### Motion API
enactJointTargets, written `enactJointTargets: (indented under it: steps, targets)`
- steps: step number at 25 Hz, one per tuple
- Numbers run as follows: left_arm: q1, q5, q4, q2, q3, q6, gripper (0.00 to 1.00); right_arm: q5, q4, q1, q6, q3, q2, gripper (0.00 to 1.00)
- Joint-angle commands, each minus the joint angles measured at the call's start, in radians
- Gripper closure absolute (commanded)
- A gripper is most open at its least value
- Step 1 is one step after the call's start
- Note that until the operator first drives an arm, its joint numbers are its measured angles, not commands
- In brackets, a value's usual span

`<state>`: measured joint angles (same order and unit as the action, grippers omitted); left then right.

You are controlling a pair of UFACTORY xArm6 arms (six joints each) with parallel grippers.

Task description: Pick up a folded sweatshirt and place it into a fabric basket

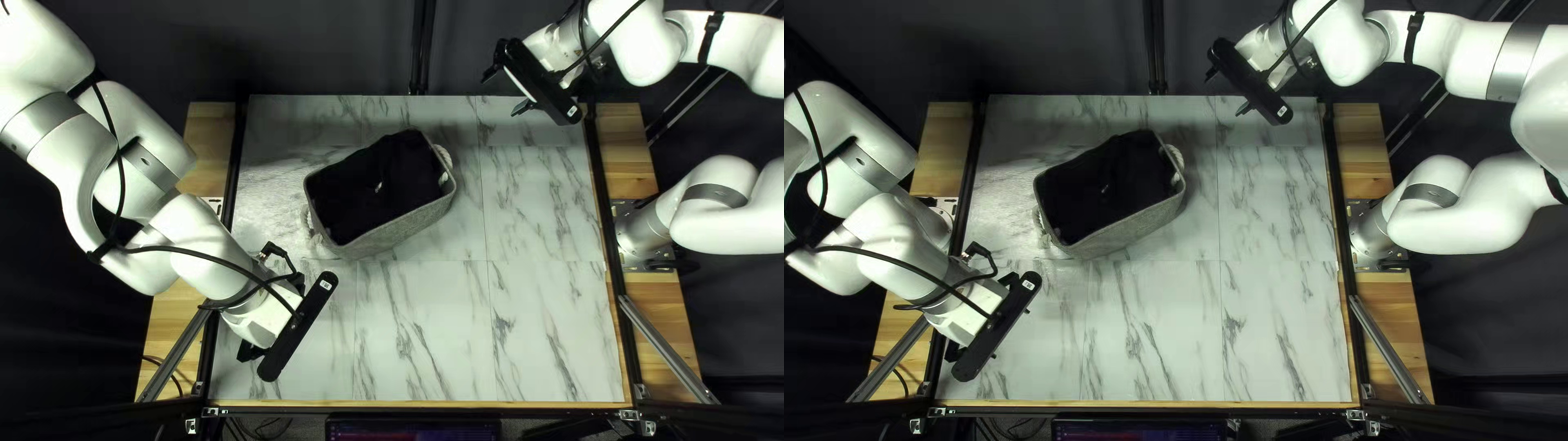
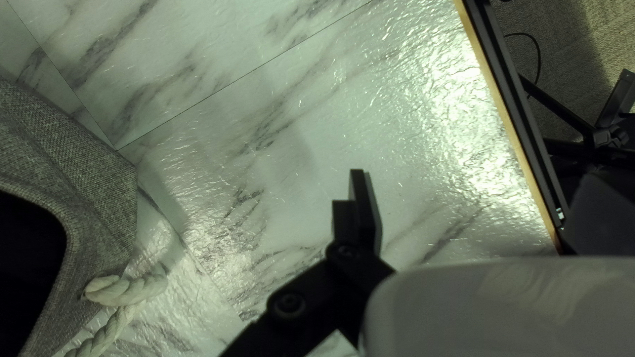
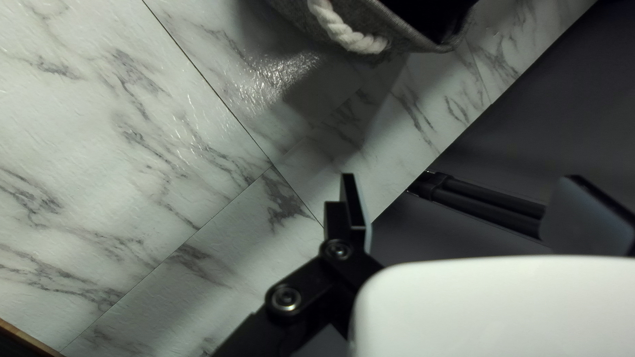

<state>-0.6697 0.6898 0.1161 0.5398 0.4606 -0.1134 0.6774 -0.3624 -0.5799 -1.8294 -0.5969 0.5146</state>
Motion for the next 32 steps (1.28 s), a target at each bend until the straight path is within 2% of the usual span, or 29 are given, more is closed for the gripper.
enactJointTargets:
  steps: [1, 32]
  targets:
    - [0.0, 0.0, 0.0, 0.0, 0.0, 0.0, 0.0, 0.0, 0.0, 0.0, 0.0, 0.0, 0.0, 0.0]
    - [0.0, 0.0, 0.0, 0.0, 0.0, 0.0, 0.0, 0.0, 0.0, 0.0, 0.0, 0.0, 0.0, 0.0]
